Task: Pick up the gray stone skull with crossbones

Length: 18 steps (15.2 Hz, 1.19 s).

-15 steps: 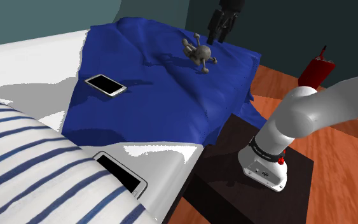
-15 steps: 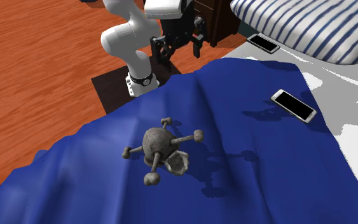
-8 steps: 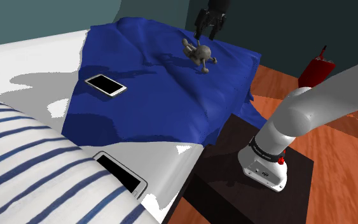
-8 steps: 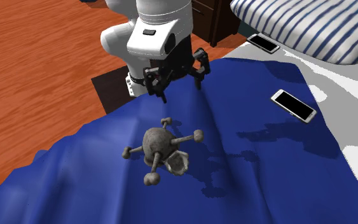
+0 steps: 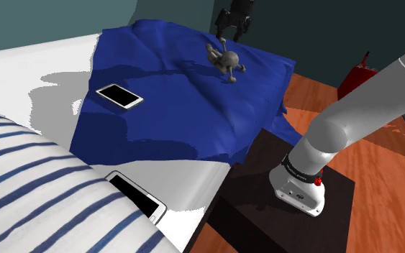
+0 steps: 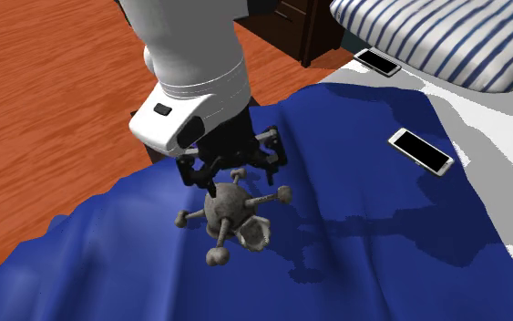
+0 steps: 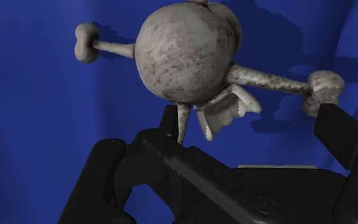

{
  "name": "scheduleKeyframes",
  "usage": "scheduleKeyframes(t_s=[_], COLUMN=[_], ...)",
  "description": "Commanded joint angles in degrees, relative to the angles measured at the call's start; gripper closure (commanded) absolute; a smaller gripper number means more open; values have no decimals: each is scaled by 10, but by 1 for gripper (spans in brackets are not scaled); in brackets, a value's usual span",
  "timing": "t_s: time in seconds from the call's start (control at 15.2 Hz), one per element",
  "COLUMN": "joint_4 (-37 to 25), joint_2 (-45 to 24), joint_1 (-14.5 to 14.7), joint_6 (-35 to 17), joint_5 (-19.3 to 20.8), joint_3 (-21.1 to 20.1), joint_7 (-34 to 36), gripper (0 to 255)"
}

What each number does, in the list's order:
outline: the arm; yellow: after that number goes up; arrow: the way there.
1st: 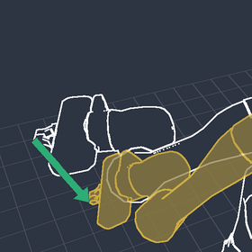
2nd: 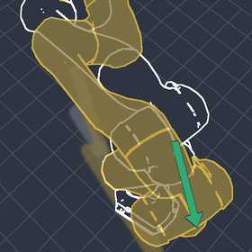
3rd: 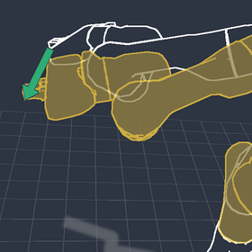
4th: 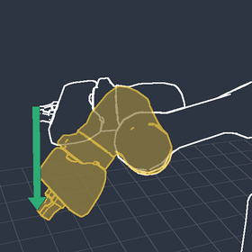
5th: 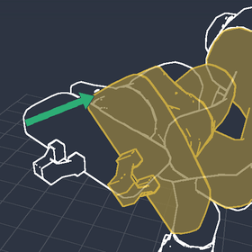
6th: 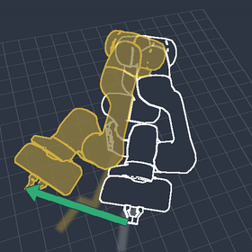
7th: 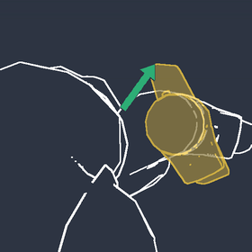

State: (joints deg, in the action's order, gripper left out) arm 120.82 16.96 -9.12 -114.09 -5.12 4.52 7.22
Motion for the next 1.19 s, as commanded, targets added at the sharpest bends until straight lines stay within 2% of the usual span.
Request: scheduleKeyframes(t_s=[0.0,0.26,0.86,0.92,1.12], joint_4=[-19,-56,-7,-8,-8], joint_2=[-29,-79,-88,-88,-88], joint_1=[-10,-27,-26,-26,-26], joint_6=[-19,-45,-102,-102,-101], joint_5=[-1,-6,-11,-11,-10], joint_3=[9,26,26,26,26], joint_7=[12,31,23,24,24], gripper=[0,0,0,255,255])
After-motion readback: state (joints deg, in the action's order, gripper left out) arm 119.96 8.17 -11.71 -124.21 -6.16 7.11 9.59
